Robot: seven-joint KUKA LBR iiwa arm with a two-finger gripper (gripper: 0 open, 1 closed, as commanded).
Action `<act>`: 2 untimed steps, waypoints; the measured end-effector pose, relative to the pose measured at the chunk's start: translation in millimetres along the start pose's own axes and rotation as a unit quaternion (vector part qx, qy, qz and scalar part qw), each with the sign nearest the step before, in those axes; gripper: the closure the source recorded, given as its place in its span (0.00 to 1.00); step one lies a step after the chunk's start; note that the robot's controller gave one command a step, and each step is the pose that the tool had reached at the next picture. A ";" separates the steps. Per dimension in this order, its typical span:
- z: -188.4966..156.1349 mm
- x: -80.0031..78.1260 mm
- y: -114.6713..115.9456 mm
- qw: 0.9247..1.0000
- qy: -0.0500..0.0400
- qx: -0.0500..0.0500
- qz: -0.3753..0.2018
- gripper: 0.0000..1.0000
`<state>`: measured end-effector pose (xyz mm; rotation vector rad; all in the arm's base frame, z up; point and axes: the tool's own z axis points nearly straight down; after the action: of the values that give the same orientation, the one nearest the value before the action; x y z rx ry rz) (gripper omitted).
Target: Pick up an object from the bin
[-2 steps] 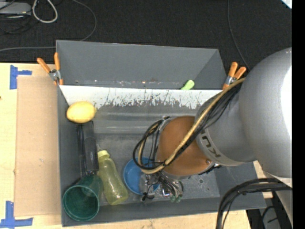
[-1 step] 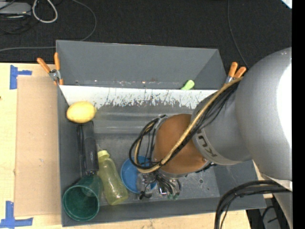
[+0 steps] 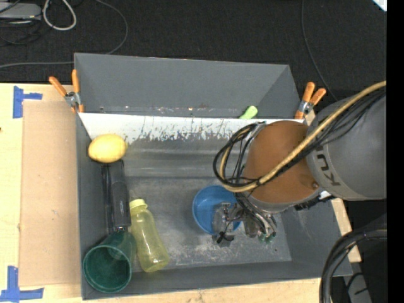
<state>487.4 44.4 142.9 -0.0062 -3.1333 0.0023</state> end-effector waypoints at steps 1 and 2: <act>75.1 6.3 59.5 0.999 0.009 -0.003 -0.033 1.00; 43.2 -9.9 18.3 1.000 -0.003 0.000 0.003 1.00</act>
Offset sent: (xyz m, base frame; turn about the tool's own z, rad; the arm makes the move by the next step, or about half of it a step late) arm 0.0089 0.0200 -0.0438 0.0012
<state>497.0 62.6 99.5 -0.0157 -3.1390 0.0031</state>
